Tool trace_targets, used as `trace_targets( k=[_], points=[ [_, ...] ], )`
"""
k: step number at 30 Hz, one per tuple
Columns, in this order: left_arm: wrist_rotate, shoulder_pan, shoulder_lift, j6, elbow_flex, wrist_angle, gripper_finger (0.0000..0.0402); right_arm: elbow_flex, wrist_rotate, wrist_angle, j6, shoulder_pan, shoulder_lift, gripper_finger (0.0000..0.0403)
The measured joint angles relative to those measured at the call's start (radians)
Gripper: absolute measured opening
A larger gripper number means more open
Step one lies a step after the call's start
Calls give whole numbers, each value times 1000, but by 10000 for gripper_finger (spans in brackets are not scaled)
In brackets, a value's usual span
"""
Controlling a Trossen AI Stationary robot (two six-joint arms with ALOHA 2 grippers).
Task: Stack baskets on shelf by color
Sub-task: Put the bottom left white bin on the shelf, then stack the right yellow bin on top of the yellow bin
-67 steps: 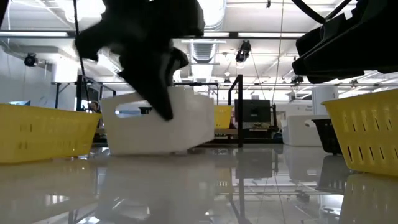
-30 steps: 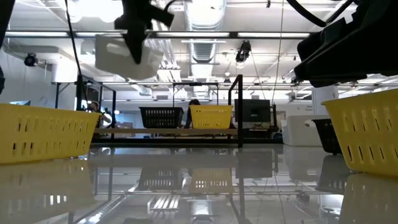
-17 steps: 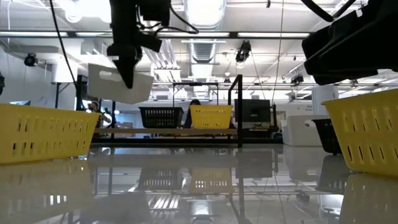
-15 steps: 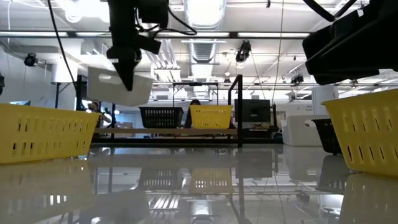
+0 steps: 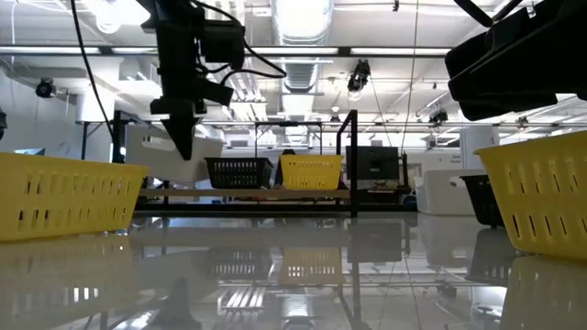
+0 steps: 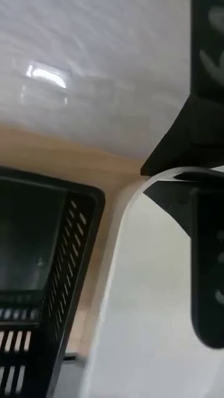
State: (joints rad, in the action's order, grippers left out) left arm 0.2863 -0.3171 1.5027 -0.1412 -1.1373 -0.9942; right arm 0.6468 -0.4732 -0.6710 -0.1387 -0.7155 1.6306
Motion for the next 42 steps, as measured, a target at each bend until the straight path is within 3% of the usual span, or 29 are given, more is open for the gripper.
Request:
trace_targets(
  k=[8,24,36,42],
  points=[
    [-69,-18,0,-53,4,20,0,0,0,0,0,0,0,57],
    [-91,-22,-3,-75,47,50,4,0,0,0,0,0,0,57],
    [-97,-23,1,-69,46,94,109,0,0,0,-7,0,0,57],
    [-96,-24,-3,-40,5,112,127,0,0,0,-7,0,0,57]
  ],
)
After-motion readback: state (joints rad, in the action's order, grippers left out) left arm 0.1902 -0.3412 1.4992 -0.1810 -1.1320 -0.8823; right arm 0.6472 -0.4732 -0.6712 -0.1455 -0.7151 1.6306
